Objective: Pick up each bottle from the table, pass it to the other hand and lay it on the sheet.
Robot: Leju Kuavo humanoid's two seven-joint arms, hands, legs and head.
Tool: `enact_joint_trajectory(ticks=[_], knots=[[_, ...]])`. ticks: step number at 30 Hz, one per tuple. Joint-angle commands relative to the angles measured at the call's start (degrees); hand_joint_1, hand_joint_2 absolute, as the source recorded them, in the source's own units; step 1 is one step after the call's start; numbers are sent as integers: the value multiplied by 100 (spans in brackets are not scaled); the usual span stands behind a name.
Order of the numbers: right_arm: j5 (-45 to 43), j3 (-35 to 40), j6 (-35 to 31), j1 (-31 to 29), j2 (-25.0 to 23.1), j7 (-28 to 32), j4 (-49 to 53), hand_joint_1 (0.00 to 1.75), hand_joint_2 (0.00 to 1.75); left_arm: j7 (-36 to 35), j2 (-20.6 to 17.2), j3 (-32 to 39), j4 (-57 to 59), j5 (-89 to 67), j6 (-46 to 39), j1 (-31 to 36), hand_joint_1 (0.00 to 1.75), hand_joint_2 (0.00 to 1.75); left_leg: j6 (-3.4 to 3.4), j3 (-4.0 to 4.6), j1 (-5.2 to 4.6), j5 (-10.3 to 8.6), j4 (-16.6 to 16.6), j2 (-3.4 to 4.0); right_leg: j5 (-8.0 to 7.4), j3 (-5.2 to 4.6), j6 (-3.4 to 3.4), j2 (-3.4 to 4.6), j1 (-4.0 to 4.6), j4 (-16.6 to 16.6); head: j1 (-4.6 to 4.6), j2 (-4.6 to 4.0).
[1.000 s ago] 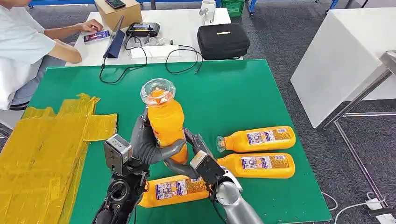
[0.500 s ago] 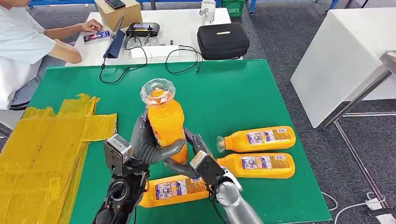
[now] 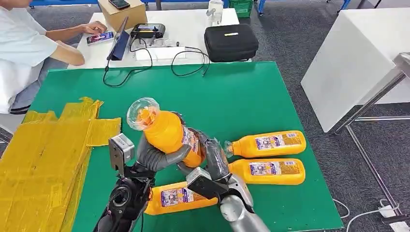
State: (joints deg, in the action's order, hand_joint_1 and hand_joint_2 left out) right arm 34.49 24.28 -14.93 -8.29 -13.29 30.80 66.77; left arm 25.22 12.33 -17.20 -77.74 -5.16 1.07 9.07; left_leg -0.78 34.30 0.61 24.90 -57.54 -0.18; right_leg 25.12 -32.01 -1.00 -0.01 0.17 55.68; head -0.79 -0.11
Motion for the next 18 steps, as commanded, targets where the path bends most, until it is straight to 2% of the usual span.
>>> enact_joint_trajectory(ticks=[1, 14, 15, 18], knots=[[54, 343, 39, -83, 189, 41, 4, 175, 175, -54, -75, 104, 452, -11, 19, 252, 175, 175, 0, -11, -1, 1, 5, 0, 1, 11, -2, -2, -1, -4, 0, 2], [29, 298, -16, -56, 161, 8, 56, 175, 175, -46, -51, 179, 421, -22, 23, 230, 175, 175, 1, -19, -2, 4, 5, 1, 3, 18, -2, 0, -1, -4, 0, 2], [0, 257, -78, -23, 142, 17, 129, 0, 175, -25, -61, 195, 388, -66, 3, 227, 175, 175, 0, -24, -2, 5, 5, 2, 5, 22, -3, 0, -2, -4, 0, 2], [-274, 175, 21, 94, 139, 75, 512, 0, 175, 60, -114, 291, 213, -401, -375, 245, 175, 175, 1, -10, -1, 3, 1, 1, 3, 10, -2, 0, -1, 0, 2, 2]])
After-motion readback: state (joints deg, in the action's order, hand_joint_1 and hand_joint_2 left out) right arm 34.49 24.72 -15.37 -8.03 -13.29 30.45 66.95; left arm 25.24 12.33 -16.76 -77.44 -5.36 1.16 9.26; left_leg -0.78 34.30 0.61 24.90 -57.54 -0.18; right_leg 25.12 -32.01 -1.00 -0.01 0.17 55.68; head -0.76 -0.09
